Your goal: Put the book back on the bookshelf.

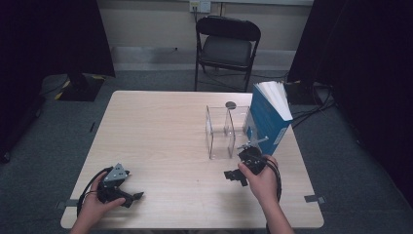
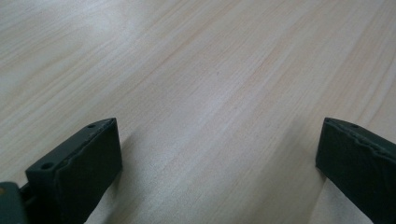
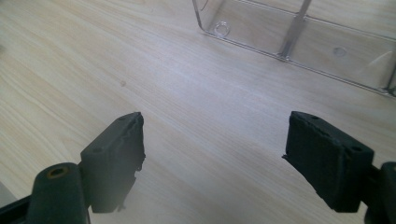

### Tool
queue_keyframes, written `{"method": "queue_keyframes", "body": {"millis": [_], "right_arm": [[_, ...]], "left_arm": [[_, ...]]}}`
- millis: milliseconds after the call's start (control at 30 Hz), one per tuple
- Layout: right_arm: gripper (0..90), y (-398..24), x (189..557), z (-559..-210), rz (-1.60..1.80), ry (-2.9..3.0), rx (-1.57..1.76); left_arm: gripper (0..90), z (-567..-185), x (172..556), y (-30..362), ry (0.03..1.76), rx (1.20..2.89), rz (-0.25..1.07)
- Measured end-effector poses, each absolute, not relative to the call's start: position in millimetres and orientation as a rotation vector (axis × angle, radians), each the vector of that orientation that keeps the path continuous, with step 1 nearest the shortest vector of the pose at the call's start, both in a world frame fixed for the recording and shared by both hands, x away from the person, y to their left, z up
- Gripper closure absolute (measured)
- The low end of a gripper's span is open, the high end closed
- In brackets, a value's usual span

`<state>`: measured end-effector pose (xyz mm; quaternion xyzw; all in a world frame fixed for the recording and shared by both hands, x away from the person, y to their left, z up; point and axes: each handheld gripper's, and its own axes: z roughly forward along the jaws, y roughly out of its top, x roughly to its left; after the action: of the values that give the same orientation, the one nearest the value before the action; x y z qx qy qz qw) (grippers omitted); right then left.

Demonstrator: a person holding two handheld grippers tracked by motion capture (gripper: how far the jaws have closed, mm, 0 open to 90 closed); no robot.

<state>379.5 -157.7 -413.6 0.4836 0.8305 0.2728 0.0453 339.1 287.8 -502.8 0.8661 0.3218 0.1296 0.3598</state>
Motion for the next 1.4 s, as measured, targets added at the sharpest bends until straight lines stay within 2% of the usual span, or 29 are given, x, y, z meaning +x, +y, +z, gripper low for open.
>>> {"method": "queue_keyframes", "body": {"millis": [1400], "right_arm": [[19.7,-121,377,-449,0.862,2.625,1.441]], "left_arm": [[0.0,-503,339,288,0.828,2.233,0.335]]}}
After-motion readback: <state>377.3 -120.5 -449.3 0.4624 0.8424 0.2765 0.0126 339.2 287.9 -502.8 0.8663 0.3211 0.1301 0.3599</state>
